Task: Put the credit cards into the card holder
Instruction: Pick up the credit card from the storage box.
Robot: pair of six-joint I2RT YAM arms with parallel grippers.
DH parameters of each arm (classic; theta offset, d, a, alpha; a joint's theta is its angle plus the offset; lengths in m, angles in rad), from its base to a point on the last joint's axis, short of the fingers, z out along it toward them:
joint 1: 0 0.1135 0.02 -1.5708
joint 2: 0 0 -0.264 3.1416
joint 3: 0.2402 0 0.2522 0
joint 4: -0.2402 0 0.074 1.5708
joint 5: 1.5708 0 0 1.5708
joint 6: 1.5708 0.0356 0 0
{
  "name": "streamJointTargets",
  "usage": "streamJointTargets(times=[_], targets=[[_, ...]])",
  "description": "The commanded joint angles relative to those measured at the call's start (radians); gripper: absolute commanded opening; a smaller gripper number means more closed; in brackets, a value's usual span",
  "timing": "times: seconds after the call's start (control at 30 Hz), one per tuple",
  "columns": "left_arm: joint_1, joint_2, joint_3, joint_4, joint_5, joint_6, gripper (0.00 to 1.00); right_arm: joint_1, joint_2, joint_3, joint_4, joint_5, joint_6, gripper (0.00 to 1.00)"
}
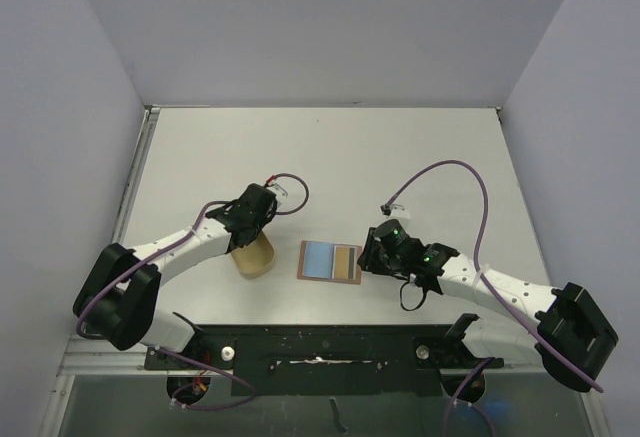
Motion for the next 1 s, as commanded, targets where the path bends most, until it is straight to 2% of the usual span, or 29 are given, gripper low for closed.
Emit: streamJointTargets(times=[0.0,0.4,0.67,0.97], targets=[[0.002,-0.017,0.022,0.041,-0.035,0.015,0.38,-0.006,-0.026,0.008,0.018,0.028,0.003,0.28],[-0.01,-0.037,0.058,-0.007,-0.023,0.013,0.2,-0.006,-0.025,0.008,0.022,0.027,0.004,0.28],[-0.017,-0.101,0.108,-0.097,0.074,-0.061,0.0,-0.004,-0.024,0.023,0.025,0.014,-0.01,0.29],[-0.02,-0.237,0.138,-0.133,0.286,-0.193,0.0,-0.003,-0.081,0.026,0.072,-0.042,-0.028,0.29]])
